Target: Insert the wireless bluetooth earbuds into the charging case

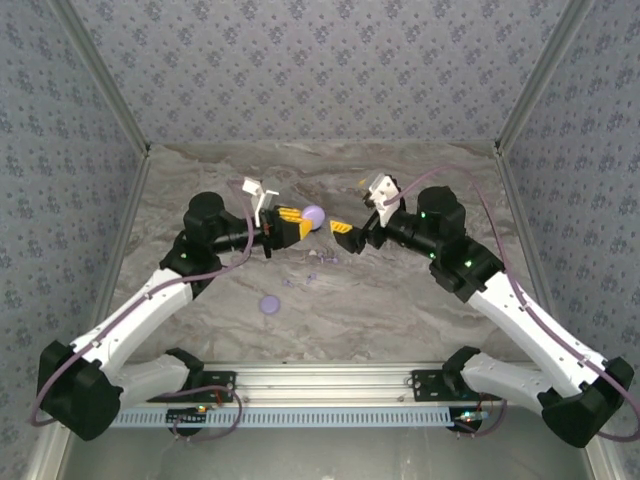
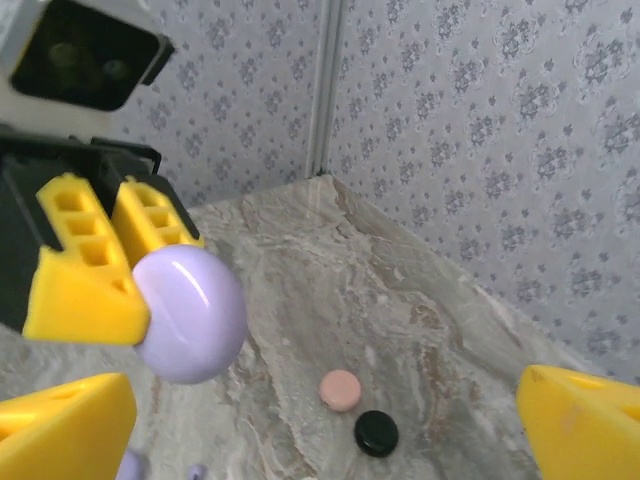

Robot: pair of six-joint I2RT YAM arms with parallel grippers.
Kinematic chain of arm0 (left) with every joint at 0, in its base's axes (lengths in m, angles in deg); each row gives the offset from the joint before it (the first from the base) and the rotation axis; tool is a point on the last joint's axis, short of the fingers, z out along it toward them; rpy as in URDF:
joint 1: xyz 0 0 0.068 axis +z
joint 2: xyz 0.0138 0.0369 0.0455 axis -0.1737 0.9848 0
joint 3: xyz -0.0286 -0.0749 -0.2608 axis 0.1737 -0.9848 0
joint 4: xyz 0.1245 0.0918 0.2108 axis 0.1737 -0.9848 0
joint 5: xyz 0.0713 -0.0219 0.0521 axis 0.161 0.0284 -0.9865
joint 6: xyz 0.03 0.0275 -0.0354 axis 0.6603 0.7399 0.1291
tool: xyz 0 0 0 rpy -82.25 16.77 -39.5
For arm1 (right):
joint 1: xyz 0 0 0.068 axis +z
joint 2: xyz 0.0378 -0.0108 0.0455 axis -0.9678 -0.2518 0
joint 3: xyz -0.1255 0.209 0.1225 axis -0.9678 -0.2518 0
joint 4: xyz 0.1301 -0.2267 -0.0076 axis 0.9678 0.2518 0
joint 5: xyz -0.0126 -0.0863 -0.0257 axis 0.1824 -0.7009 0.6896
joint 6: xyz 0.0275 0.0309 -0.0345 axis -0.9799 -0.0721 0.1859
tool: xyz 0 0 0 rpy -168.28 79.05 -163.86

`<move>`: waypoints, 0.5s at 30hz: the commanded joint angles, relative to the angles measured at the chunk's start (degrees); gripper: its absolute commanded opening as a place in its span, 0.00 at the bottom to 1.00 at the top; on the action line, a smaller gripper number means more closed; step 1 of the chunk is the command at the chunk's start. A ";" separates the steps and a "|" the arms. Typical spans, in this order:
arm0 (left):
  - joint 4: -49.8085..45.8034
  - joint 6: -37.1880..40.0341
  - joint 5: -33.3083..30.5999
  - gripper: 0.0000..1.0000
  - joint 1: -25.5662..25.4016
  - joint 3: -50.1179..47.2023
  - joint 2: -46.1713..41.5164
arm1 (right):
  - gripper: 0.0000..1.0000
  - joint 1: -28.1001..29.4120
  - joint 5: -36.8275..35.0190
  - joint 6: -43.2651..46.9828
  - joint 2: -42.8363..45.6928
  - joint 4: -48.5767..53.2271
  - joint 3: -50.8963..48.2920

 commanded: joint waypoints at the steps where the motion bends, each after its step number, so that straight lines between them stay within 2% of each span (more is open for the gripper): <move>1: 5.88 3.45 -2.17 0.03 -0.97 -0.29 -1.42 | 1.00 -0.56 7.00 -7.93 -0.86 -3.71 -0.56; 15: 3.06 6.38 -1.72 0.00 -2.24 0.62 -1.48 | 1.00 -1.95 1.67 -10.90 -6.72 -5.78 2.55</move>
